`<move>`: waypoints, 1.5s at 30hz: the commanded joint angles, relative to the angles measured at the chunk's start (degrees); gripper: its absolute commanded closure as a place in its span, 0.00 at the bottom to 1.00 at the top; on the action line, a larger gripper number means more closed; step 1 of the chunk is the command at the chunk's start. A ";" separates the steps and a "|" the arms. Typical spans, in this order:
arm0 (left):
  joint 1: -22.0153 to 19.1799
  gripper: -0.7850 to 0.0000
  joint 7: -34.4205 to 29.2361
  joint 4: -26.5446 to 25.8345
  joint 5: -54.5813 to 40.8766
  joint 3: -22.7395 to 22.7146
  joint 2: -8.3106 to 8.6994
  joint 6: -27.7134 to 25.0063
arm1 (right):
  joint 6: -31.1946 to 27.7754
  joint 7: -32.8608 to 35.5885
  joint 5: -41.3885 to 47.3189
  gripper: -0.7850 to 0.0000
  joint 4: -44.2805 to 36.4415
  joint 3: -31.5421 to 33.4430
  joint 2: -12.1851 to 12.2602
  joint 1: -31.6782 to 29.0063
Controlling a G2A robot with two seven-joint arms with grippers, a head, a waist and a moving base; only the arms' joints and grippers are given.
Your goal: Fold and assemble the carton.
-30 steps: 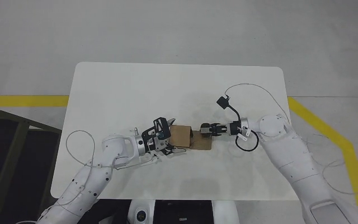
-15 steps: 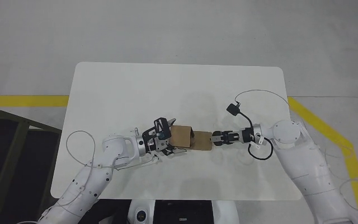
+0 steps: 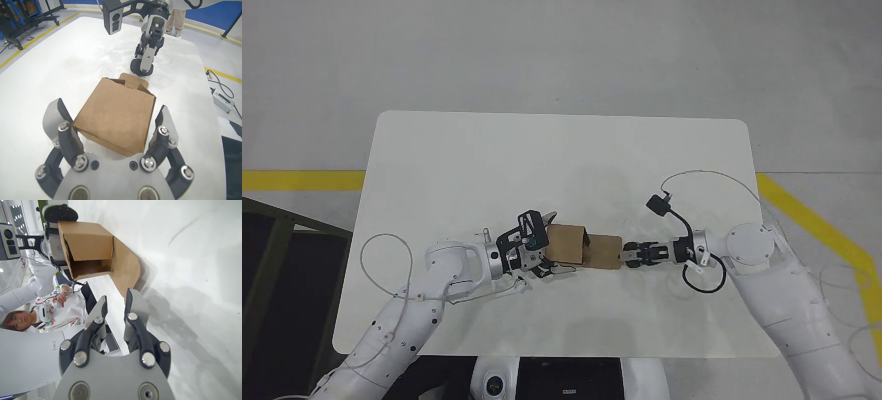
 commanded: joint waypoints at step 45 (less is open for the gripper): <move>1.07 0.00 -0.20 -0.13 0.58 -1.63 -0.09 -0.70 | 0.76 -2.34 3.90 0.71 5.38 -4.69 -1.02 6.33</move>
